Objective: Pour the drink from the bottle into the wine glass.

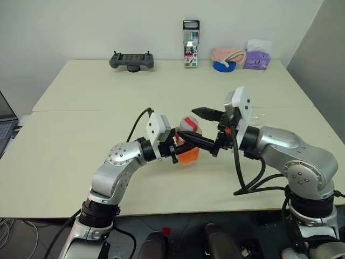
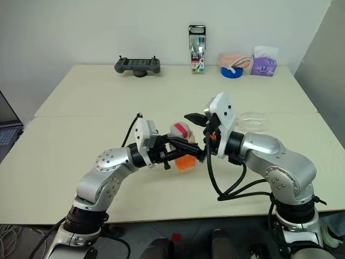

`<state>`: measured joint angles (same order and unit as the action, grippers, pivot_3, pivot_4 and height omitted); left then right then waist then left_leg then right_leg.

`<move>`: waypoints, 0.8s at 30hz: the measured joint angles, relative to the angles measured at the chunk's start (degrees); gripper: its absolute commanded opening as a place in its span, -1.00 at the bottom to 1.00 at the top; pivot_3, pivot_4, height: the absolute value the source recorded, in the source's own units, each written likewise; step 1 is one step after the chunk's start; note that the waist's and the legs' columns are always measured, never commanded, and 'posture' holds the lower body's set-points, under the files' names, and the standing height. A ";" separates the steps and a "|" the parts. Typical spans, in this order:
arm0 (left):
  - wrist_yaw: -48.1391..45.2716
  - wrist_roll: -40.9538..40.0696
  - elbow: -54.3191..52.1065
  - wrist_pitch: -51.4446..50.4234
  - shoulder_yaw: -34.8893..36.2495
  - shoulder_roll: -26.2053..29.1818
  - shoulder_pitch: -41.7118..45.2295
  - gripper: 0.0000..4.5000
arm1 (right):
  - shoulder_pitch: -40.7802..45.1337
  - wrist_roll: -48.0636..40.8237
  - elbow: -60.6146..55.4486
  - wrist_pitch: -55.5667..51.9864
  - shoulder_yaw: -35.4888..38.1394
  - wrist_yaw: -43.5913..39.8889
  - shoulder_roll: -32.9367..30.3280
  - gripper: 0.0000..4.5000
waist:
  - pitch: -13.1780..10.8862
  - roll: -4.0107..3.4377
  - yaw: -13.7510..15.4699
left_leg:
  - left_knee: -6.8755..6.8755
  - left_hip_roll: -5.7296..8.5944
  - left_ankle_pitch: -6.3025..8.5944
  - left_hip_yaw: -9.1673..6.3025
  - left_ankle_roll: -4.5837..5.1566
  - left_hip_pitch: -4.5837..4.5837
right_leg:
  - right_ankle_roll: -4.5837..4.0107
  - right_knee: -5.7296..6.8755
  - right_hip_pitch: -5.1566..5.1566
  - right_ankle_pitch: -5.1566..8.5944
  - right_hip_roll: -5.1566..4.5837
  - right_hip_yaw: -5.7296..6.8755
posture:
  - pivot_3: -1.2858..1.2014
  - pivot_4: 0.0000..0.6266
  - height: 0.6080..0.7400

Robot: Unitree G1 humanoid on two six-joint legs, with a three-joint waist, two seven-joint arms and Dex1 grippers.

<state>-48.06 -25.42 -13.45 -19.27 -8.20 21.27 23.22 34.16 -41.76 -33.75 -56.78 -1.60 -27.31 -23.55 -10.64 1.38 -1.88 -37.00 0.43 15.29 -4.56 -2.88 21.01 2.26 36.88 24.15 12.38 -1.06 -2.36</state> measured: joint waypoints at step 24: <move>-11.42 -4.94 -0.96 -3.71 -5.14 3.85 4.83 -0.24 | 13.26 1.79 22.04 16.48 -8.76 -48.08 -16.09 -0.16 | -0.17 -0.05 -1.07 | 0.00 -0.14 0.05 0.04 0.09 -0.05 | -0.02 0.05 0.04 0.01 0.18 -0.01 | 0.03 -0.52 1.00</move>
<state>-59.48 -30.36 -14.41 -22.98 -13.34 25.12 28.06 47.42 -39.97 -11.72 -40.30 -10.36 -75.39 -39.64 -10.81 1.33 -2.95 -37.01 0.29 15.34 -4.52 -2.78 20.97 2.25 36.93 24.19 12.38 -0.87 -2.37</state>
